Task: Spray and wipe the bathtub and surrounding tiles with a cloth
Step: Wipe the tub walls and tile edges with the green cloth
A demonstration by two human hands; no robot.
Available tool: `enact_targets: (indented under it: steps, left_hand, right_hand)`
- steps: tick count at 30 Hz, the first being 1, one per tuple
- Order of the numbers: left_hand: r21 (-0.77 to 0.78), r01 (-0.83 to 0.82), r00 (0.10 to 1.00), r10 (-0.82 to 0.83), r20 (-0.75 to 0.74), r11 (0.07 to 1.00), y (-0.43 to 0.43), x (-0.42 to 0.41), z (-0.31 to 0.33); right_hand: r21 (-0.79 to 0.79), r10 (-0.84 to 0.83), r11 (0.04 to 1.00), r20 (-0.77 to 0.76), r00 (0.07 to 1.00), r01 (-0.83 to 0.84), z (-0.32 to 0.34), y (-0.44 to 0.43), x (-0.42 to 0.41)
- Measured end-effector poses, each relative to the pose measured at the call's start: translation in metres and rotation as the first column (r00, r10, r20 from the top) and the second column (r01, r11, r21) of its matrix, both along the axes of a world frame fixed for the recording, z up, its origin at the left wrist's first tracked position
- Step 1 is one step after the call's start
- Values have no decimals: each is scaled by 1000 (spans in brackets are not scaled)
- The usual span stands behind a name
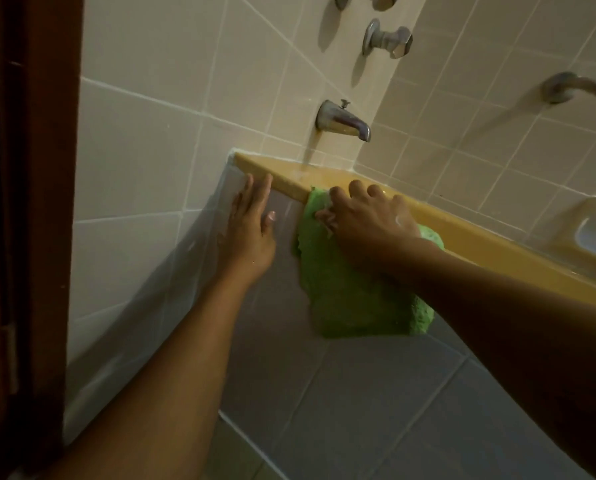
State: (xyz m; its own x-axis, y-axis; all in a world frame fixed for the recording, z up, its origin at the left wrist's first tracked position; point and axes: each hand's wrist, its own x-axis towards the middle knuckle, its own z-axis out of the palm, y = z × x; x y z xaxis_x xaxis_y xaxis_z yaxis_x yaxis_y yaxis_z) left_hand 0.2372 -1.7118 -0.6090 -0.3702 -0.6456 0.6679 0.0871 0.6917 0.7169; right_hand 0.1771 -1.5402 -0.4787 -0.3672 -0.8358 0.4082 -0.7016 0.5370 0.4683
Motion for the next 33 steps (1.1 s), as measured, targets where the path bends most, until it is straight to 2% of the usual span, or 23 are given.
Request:
enact_targets:
  steps: [4, 11, 12, 14, 15, 19, 22, 23, 25, 28, 31, 33]
  left_hand:
    - [82, 94, 991, -85, -105, 992, -7, 4, -3]
    - [207, 222, 965, -184, -188, 953, -15, 22, -7]
    - [190, 192, 973, -161, -168, 963, -13, 26, -6]
    - [173, 21, 999, -13, -49, 985, -8, 29, -8]
    - [185, -18, 999, 27, -43, 983, -7, 29, -9]
    - [291, 63, 986, -15, -166, 955, -1, 15, -14]
    - [440, 218, 963, -120, -240, 871, 16, 11, -13]
    - [462, 231, 963, -133, -235, 856, 22, 11, -15]
    - [411, 144, 985, -89, -150, 900, 33, 14, -11]
    - [389, 122, 992, -100, -77, 913, 44, 20, 4]
    - [374, 195, 980, -172, -96, 907, 54, 28, 20]
    - [265, 243, 969, -220, -113, 933, 65, 31, 31]
  right_hand:
    - [-1, 20, 1000, 9, 1000, -20, 0, -37, 2]
    - [-2, 73, 997, 58, 996, -73, 4, -108, 11]
    - [-5, 72, 997, 78, 994, -72, 4, -118, 11]
    - [-11, 66, 998, 103, 992, -66, 6, -132, 11]
    - [-13, 60, 998, 109, 992, -59, 6, -136, 11]
    - [-28, 83, 996, 151, 985, -80, 12, -132, 8]
    - [-106, 155, 984, 138, 978, -141, 11, -114, 9]
    - [-145, 184, 975, 114, 976, -167, 9, -106, 9]
    - [-229, 238, 950, 105, 966, -210, 6, -87, 10]
    - [-364, 327, 904, 253, 911, -223, 12, -47, 14]
    - [-528, 394, 839, 419, 818, -133, 24, 6, 24]
    - [-555, 379, 830, 484, 789, -58, 33, 40, 30]
